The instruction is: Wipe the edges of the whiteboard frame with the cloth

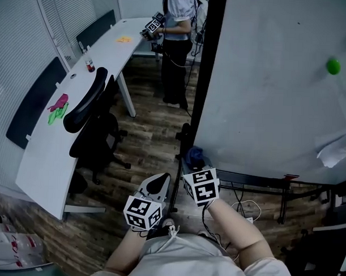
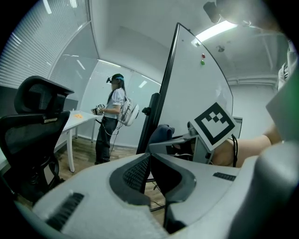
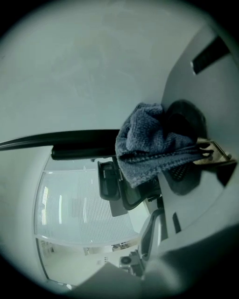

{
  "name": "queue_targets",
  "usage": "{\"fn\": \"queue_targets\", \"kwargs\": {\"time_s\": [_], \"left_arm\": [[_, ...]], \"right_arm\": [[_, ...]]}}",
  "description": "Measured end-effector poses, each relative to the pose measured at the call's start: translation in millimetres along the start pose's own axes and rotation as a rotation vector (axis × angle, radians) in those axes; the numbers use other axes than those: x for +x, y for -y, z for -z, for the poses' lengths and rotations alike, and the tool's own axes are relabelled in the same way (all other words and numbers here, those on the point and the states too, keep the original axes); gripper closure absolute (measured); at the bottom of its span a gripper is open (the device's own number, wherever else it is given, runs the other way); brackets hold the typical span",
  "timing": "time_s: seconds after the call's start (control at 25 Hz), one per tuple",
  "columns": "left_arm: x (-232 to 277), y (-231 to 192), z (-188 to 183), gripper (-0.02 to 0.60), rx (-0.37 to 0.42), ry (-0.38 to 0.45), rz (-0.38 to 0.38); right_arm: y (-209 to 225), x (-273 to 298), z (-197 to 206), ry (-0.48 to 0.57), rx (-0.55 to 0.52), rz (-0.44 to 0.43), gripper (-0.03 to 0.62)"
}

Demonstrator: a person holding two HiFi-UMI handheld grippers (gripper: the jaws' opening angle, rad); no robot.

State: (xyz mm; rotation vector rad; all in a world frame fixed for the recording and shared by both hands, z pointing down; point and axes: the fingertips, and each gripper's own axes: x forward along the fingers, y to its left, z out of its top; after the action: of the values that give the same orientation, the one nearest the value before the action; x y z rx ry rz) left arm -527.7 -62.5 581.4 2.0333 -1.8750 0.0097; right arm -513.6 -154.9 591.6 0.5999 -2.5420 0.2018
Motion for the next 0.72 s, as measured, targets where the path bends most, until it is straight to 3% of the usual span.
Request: {"fn": "queue_targets", "kwargs": {"time_s": [0.72], "left_arm": [[17.4, 26.2, -85.2, 0.561, 0.141, 0.139, 0.065]], "right_arm": [[-2.2, -70.0, -117.2, 0.138, -0.159, -0.012, 0.517]]}}
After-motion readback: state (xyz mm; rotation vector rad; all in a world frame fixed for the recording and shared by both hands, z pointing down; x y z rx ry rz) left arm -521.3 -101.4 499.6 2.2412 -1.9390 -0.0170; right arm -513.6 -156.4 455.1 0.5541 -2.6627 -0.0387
